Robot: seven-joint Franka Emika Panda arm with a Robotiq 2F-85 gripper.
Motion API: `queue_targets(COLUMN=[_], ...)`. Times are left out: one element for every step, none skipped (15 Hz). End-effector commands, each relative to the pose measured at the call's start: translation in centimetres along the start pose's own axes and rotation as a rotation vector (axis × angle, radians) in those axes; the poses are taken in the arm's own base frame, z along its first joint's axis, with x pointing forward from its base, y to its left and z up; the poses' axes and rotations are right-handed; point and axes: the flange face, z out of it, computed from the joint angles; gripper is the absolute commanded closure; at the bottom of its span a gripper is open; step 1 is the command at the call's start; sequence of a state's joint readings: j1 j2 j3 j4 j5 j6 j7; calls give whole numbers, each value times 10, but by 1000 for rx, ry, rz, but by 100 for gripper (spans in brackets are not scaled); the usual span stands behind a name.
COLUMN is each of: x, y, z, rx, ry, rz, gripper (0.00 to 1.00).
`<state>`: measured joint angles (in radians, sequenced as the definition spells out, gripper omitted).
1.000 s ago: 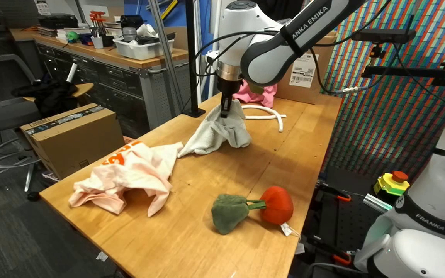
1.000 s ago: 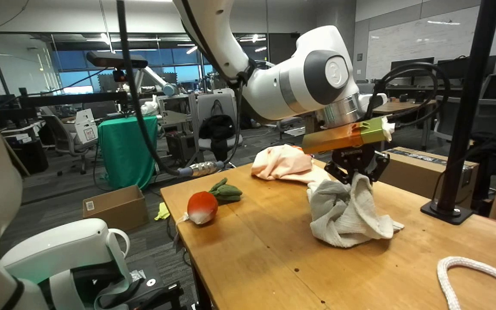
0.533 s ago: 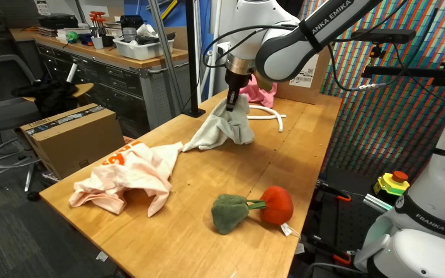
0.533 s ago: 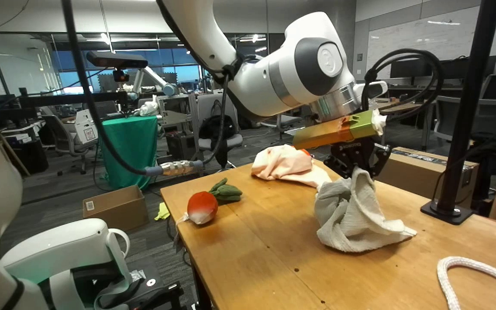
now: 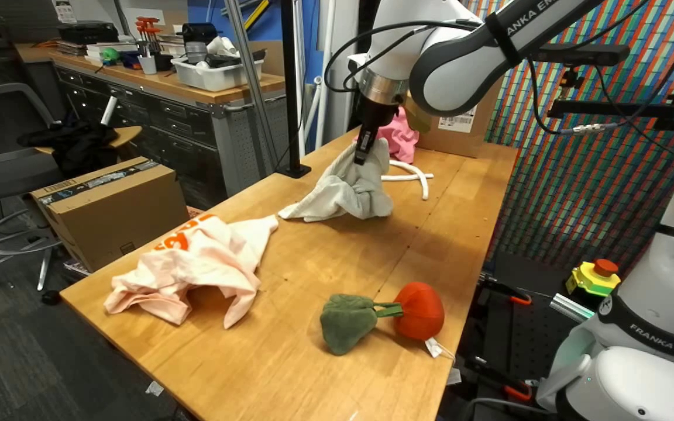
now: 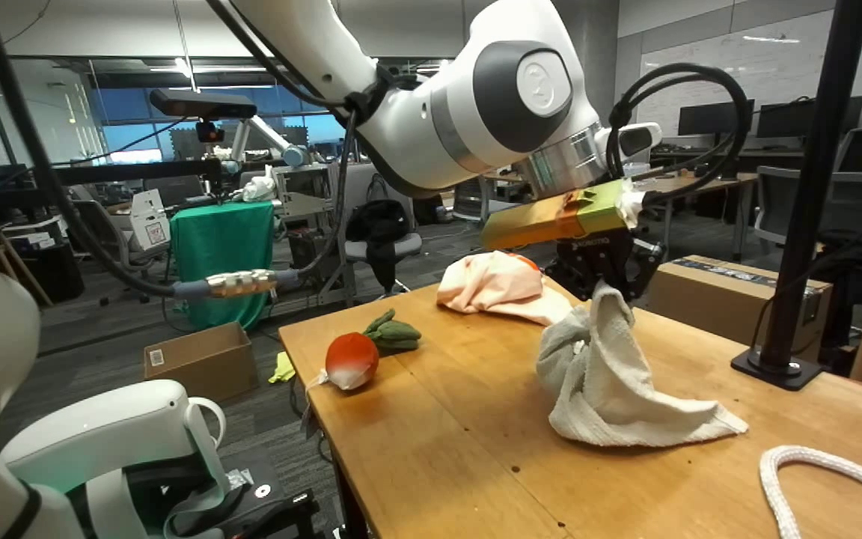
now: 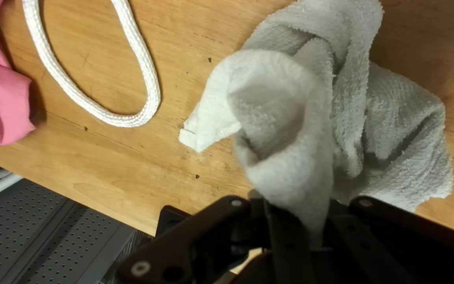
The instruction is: Separate the objects on the table.
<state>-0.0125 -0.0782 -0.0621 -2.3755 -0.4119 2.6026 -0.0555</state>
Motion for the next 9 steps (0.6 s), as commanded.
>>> queue_targets(x=[-15,-18,-20,-22,-23,-25,-27,-30,-33], y=[-4,-6,-9,-11,-16,-19,-23,-26,-28], z=[-21,-23,-26,-28,-31,-33,-35,-38,-40], rx=[29,37,52,65,83,94,102,108,115], ry=[47,48,51,54,57,58,60,69,77], rz=[0,0,-4,-13,-24,-36,-50,-57,-62], gripper=[96,96,96,96,96,96,96,96,96])
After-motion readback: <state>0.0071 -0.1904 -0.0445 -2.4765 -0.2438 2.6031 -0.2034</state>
